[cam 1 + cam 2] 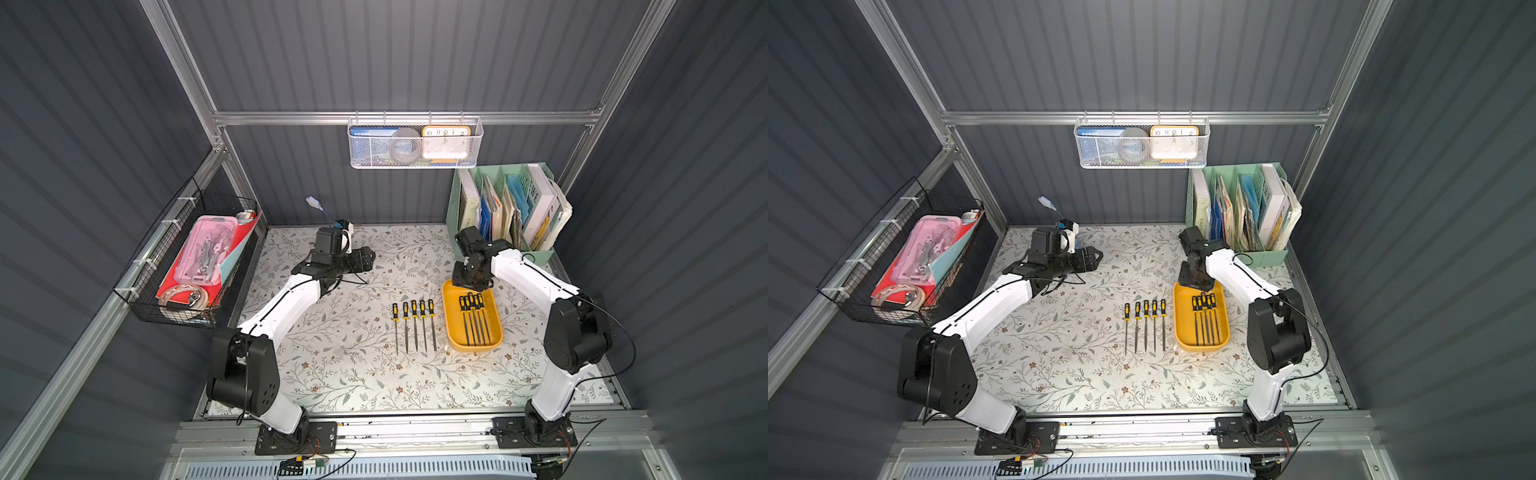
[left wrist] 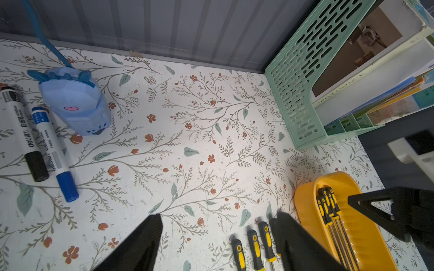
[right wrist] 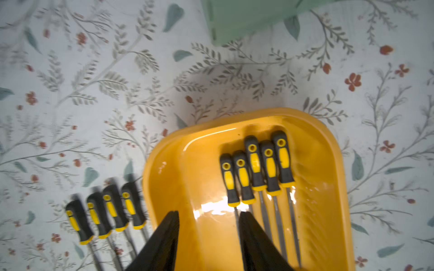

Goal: Take the file tool out of the storage box
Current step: Place the file tool at the center of the board, then pick up the file tool from the storage box.

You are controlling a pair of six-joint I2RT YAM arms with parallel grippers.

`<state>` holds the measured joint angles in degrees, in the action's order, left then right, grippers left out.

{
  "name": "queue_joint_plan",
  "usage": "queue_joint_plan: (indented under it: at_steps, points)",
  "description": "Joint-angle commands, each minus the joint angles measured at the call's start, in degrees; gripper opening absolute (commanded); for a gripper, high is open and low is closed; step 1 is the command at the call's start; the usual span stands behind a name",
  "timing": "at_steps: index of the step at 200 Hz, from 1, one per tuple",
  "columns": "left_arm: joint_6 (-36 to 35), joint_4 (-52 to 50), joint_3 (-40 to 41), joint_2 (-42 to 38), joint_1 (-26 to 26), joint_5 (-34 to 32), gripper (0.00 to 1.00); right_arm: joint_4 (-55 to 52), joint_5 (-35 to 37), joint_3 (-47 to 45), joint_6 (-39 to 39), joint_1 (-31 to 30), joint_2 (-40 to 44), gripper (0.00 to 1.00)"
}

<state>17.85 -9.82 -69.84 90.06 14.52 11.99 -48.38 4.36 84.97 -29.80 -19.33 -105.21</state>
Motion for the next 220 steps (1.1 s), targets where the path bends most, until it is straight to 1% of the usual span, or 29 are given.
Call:
queue_joint_plan:
  at_steps: [1,12,37,126,185,220]
  points:
    - [0.07,1.47,-0.66,0.64,-0.11,1.19,0.82,-4.28,-2.01,-0.15,4.67,0.71,-3.03,0.46]
    - [0.18,1.45,-0.82,0.71,-0.11,1.12,0.82,-5.09,-1.22,-0.11,5.27,1.09,-4.81,0.45]
    - [0.13,0.96,-1.12,0.64,-0.11,1.04,0.82,-4.36,-1.79,-0.68,5.36,1.23,-7.13,0.43]
    - [0.34,0.16,-0.67,-0.81,-0.11,-0.22,0.82,-2.29,-3.64,-0.24,5.14,0.70,-9.93,0.33]
    - [0.45,0.17,-0.10,-1.38,-0.11,-0.60,0.82,-1.99,-3.54,-0.24,5.12,0.52,-12.53,0.31]
    - [0.44,-0.02,0.04,-1.37,-0.11,-0.74,0.82,-1.54,-4.22,-0.68,4.98,0.44,-14.04,0.27]
